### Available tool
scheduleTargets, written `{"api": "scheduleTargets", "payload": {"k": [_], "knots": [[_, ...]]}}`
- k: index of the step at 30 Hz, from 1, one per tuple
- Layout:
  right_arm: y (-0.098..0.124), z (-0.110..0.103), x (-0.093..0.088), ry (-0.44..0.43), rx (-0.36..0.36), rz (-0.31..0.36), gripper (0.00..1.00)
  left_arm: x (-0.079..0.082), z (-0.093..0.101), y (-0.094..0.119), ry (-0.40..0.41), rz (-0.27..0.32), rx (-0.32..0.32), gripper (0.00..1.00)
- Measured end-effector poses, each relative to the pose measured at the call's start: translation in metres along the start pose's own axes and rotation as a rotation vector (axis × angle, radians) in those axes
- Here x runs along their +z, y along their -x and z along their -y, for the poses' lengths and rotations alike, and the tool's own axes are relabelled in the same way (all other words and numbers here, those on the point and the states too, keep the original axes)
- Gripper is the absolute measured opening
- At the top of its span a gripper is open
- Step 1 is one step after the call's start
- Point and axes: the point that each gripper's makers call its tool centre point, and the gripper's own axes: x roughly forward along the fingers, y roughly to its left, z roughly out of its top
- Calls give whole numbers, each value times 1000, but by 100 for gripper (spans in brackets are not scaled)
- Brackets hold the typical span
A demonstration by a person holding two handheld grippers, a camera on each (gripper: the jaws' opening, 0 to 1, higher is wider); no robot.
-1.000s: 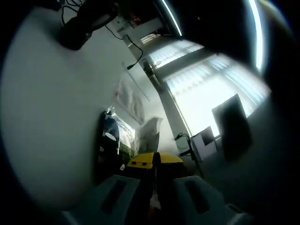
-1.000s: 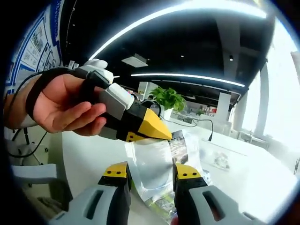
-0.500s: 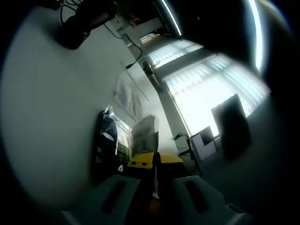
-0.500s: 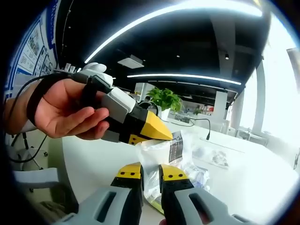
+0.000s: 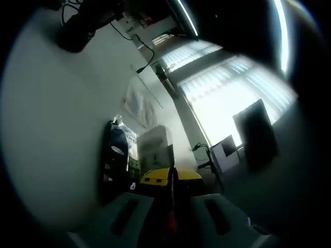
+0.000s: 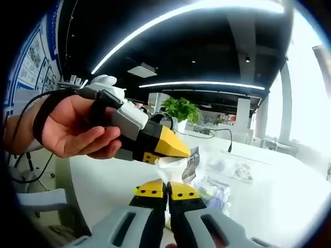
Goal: Clip sheet goods on table flip sheet goods clip sheet goods scan sheet goods put sheet goods back to table
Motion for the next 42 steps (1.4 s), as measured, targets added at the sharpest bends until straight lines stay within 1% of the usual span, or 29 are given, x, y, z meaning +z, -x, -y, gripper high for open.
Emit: {"api": "scheduleTargets", "payload": {"k": [7, 11, 13, 18, 21, 22, 25, 29, 34, 42], "knots": [[0, 2, 0, -14, 0, 0, 0, 4, 0, 1, -64, 8, -4, 0], [0, 5, 0, -40, 0, 6, 0, 6, 1, 2, -98, 14, -8, 0], [0, 6, 0, -59, 4, 8, 0, 9, 3, 4, -128, 28, -10, 0], [0, 9, -2, -107, 10, 12, 0, 18, 5, 9, -158, 60, -16, 0], [0, 10, -2, -112, 6, 15, 0, 19, 6, 10, -183, 75, -15, 0], [0, 11, -1, -121, 3, 19, 0, 17, 8, 7, -188, 78, -12, 0], [1, 12, 0, -131, -2, 24, 0, 17, 7, 8, -200, 88, -11, 0], [1, 14, 1, -143, -9, 29, 0, 20, 3, 13, -222, 101, -17, 0], [3, 18, 3, -161, -19, 40, 0, 25, 2, 18, -293, 120, -15, 0], [7, 27, 12, -187, -40, 65, 0, 26, -2, 21, -345, 131, -9, 0]]}}
